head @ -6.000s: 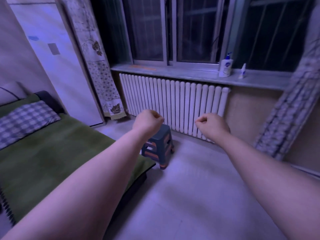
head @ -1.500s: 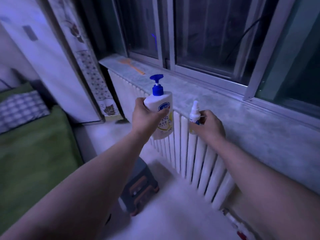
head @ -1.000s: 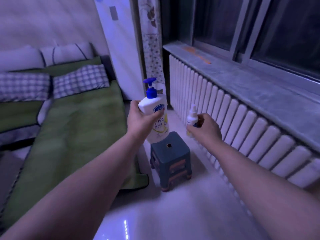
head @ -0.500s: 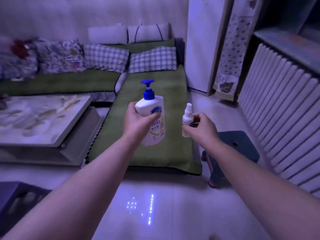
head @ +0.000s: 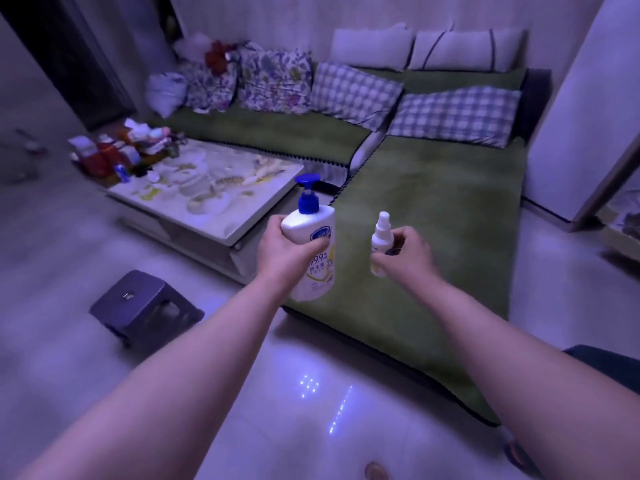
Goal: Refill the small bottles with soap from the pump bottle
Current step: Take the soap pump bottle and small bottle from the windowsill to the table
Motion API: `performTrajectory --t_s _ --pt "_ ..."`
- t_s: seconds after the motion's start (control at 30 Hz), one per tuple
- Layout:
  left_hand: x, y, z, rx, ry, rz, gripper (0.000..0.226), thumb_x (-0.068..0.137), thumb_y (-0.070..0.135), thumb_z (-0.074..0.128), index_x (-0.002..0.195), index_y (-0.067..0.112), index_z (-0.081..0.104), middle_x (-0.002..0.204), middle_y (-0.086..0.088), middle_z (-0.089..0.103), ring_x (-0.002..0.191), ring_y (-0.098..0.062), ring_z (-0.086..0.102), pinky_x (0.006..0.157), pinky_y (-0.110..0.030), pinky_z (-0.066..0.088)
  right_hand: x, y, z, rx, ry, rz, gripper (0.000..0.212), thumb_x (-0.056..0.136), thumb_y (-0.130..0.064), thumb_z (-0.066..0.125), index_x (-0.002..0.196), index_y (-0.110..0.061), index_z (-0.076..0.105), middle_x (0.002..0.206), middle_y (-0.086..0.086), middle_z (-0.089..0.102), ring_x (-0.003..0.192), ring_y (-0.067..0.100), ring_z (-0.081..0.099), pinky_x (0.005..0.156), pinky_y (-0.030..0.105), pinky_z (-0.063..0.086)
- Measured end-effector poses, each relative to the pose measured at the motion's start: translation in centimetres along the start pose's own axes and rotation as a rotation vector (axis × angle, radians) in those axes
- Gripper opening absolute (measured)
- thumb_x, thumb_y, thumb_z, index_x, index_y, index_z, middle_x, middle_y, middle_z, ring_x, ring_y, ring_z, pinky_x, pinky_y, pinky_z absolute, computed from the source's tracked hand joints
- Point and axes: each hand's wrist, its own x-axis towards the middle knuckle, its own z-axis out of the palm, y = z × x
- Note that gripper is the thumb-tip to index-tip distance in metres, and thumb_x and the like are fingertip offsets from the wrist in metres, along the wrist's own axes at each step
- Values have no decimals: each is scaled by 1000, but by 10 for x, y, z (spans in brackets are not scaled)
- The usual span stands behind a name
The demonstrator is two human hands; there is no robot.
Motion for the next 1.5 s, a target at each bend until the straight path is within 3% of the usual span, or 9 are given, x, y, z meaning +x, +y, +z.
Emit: performTrajectory --t_s 0.1,0.3,0.4,0.67,0.77,0.9,1.1,1.3,1.5 --pt "33 0 -7 12 42 -24 50 54 34 83 91 33 51 93 6 67 87 -16 67 78 -42 57 34 -19 21 12 -34 -31 29 73 -21 72 97 -23 57 97 -2 66 93 24 63 79 37 50" --pt "89 -1 -34 9 143 -48 50 48 37 80 87 36 49 93 8 67 86 -15 67 81 -44 56 91 -64 62 -65 -137 -88 39 80 -23 67 117 -21 56 106 -3 63 101 21 59 76 29 42" --pt "115 -7 -56 22 175 -75 53 55 28 85 98 30 53 95 5 68 87 -15 67 82 -42 56 110 -83 92 -69 -189 -114 42 81 -23 67 122 -20 54 116 0 65 106 22 60 76 27 40" --pt "209 -46 -128 53 220 -127 50 62 22 85 100 22 53 94 4 67 84 -12 64 63 -25 48 162 -140 194 -54 -270 -157 38 81 -20 70 116 -20 56 112 0 67 104 24 63 85 35 50" --pt "261 -62 -165 59 208 -129 50 63 21 85 101 21 53 96 2 67 86 -15 64 69 -28 51 188 -168 248 -45 -245 -154 38 80 -17 72 114 -19 56 112 1 67 101 23 64 88 41 53" --pt "326 -77 -208 78 161 -128 50 63 19 85 102 21 53 96 1 68 88 -18 65 77 -35 54 219 -204 306 -77 -239 -121 40 83 -21 69 120 -19 55 114 0 67 101 22 62 81 34 50" --pt "427 -96 -257 100 159 -114 51 61 19 85 99 25 53 95 3 67 87 -18 65 77 -36 54 267 -256 381 -57 -192 -94 39 83 -22 68 119 -20 55 111 0 67 107 24 61 76 28 39" --pt "513 -121 -276 129 141 -144 53 58 21 86 99 21 53 96 0 67 87 -20 65 74 -35 55 329 -279 439 -42 -188 -63 35 81 -18 68 115 -18 56 102 -1 65 101 25 63 84 37 50" --pt "600 -140 -281 195 115 -183 56 54 27 86 97 22 52 95 0 66 86 -22 66 76 -43 57 402 -298 495 -24 -230 -28 33 80 -16 67 112 -17 55 92 -3 61 90 22 59 71 31 43"
